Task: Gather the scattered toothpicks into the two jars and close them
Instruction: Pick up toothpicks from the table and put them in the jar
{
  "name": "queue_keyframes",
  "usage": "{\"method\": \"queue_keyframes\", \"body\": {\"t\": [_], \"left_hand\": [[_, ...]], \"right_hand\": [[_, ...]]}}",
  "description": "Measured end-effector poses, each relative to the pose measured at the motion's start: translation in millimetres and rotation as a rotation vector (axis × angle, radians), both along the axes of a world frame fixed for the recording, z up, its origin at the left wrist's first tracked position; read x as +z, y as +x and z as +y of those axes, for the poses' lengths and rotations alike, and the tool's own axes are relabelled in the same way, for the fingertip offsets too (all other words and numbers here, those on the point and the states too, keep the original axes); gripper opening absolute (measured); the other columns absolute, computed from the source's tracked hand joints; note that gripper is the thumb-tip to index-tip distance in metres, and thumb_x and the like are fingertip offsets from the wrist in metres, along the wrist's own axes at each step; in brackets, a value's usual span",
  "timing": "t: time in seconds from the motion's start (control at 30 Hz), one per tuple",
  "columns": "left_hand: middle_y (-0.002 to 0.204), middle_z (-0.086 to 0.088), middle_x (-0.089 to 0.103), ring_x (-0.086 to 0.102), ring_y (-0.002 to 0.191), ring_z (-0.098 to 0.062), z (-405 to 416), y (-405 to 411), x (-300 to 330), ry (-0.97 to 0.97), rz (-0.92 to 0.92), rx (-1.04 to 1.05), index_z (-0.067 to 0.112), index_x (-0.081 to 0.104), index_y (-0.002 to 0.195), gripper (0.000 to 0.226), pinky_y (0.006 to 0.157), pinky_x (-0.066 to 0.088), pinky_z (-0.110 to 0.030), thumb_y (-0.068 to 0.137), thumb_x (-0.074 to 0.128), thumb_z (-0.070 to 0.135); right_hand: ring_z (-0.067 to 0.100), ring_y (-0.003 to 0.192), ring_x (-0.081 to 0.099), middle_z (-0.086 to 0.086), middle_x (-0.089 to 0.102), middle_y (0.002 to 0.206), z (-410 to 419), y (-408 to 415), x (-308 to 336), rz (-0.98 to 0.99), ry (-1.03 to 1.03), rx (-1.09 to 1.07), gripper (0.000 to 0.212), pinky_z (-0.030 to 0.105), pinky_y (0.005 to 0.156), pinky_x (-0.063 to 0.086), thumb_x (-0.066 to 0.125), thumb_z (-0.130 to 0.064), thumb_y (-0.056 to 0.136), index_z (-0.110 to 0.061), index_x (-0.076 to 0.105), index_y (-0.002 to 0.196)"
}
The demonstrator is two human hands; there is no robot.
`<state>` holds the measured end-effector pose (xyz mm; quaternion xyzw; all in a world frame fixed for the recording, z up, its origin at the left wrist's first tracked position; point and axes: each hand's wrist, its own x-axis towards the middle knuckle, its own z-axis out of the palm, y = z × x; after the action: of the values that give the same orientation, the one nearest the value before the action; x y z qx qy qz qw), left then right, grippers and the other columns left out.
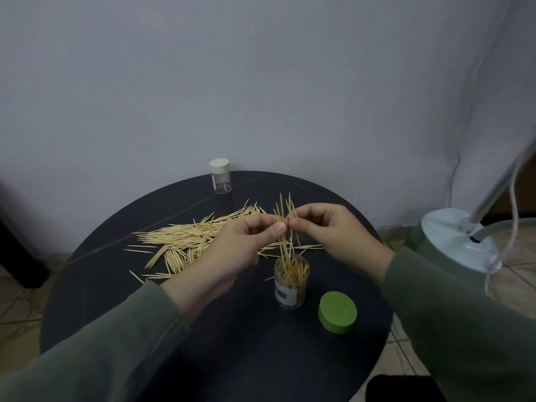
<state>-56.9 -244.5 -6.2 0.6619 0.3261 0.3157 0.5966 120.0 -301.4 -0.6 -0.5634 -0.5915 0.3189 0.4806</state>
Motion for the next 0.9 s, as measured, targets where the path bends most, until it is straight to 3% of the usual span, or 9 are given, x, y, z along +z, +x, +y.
{"method": "queue_keyframes", "body": {"t": [0.1,0.2,0.37,0.5,0.63,0.7,0.77,0.8,0.9], "left_hand": [[0.075,0.006,0.068,0.055,0.062,0.000,3,-3,-2,0.019,0.049,-0.088,0.016,0.072,0.091,0.007,0.049,0.038,-0.012,0.087,0.066,0.014],[0.078,0.005,0.071,0.065,0.075,-0.002,7,-6,-5,0.115,0.092,-0.141,0.014,0.071,0.088,0.007,0.066,0.048,-0.012,0.084,0.068,0.008],[0.082,0.008,0.071,0.063,0.079,-0.003,12,-9,-7,0.226,0.194,-0.197,0.023,0.074,0.085,0.019,0.073,0.046,-0.017,0.070,0.073,0.033],[0.090,0.006,0.073,0.065,0.088,-0.014,18,-12,-7,0.266,0.277,-0.240,0.032,0.075,0.084,0.018,0.081,0.051,-0.027,0.068,0.073,0.039],[0.088,0.011,0.073,0.064,0.081,0.001,17,-13,2,0.315,0.294,-0.233,0.030,0.074,0.092,0.015,0.071,0.048,-0.012,0.077,0.072,0.031],[0.087,0.009,0.072,0.061,0.074,-0.005,16,-14,6,0.359,0.289,-0.181,0.031,0.074,0.094,0.022,0.067,0.048,-0.018,0.074,0.071,0.039],[0.089,0.014,0.071,0.059,0.077,-0.014,16,-16,6,0.475,0.325,-0.123,0.035,0.073,0.098,0.029,0.069,0.049,-0.028,0.073,0.068,0.047],[0.091,0.018,0.070,0.059,0.078,-0.010,17,-17,6,0.552,0.338,-0.104,0.037,0.072,0.101,0.026,0.070,0.048,-0.027,0.077,0.067,0.047],[0.103,0.031,0.062,0.052,0.096,0.013,17,-18,5,0.833,0.413,-0.130,0.039,0.065,0.116,0.029,0.076,0.037,-0.007,0.088,0.059,0.047]], "right_hand": [[0.009,0.089,0.069,-0.003,0.073,0.090,-2,1,-2,0.001,-0.055,0.030,0.010,0.023,0.082,0.055,0.066,-0.015,0.087,-0.021,0.071,0.093],[0.007,0.089,0.069,-0.004,0.074,0.088,-5,3,-4,-0.008,-0.088,0.049,0.011,0.022,0.082,0.055,0.067,-0.012,0.085,-0.021,0.071,0.090],[0.003,0.085,0.069,-0.005,0.074,0.086,-10,5,-6,-0.058,-0.140,0.052,0.009,0.016,0.074,0.053,0.071,-0.016,0.083,-0.021,0.071,0.090],[0.003,0.088,0.067,-0.006,0.073,0.090,-12,7,-6,-0.127,-0.193,0.067,0.009,0.019,0.076,0.054,0.073,-0.022,0.080,-0.025,0.073,0.089],[0.005,0.092,0.067,-0.008,0.073,0.092,-13,10,-5,-0.165,-0.237,0.088,0.012,0.026,0.084,0.054,0.074,-0.025,0.078,-0.028,0.074,0.090],[0.006,0.090,0.067,-0.009,0.073,0.092,-13,10,-4,-0.207,-0.220,0.103,0.015,0.027,0.083,0.055,0.075,-0.026,0.078,-0.032,0.073,0.092],[0.015,0.084,0.066,-0.011,0.073,0.089,-13,12,-2,-0.239,-0.193,0.105,0.020,0.030,0.080,0.055,0.076,-0.028,0.078,-0.037,0.071,0.095],[0.021,0.076,0.061,-0.012,0.071,0.086,-13,13,0,-0.257,-0.183,0.108,0.023,0.031,0.075,0.053,0.076,-0.031,0.077,-0.039,0.069,0.098],[0.012,0.070,0.048,-0.015,0.064,0.087,-14,19,5,-0.348,-0.234,0.142,0.045,0.026,0.067,0.043,0.077,-0.041,0.072,-0.039,0.061,0.114]]}}
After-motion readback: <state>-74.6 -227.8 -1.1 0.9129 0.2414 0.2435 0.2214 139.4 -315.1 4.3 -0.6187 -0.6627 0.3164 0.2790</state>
